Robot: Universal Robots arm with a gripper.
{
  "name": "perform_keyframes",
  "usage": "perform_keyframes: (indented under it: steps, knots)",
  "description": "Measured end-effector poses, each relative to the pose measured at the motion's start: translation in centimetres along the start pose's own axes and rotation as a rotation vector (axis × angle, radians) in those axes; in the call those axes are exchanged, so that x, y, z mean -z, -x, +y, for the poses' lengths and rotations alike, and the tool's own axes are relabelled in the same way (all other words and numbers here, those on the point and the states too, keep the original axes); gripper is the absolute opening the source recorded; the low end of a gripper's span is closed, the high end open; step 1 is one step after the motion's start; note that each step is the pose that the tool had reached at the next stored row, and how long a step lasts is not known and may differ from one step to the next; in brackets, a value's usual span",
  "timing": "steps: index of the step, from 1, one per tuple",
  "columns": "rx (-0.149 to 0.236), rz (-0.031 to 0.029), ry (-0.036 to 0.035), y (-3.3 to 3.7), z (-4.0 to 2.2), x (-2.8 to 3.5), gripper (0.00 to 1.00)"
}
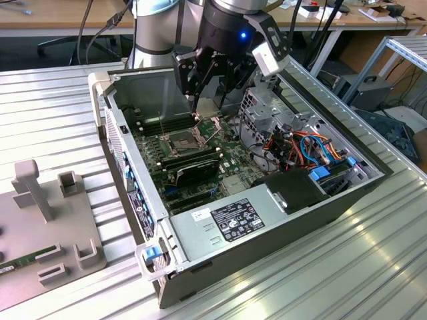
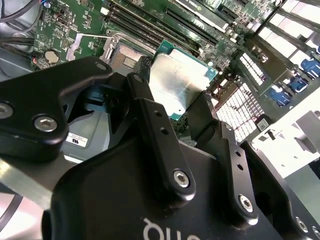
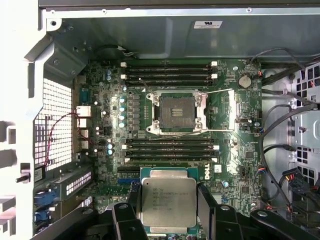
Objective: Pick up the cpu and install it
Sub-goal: 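Pick up the cpu and move it towards the insertion slot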
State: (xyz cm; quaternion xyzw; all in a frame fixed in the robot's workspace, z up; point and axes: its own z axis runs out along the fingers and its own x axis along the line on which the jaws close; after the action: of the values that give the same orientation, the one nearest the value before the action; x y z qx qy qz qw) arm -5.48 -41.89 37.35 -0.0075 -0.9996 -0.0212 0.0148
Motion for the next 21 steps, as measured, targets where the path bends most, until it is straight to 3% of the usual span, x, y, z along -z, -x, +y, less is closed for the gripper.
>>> perform_keyframes:
  steps: [6,13,21]
  knots:
    - [0.0,-0.0001,0.0,-0.01,0.15,-0.06,0.54]
    - [0.0,0.0,-0.0002,-0.01,1.4,-0.46,0.54]
    - [0.0,-0.0001,0.0001,0.03,1.93,-2.07,0.54]
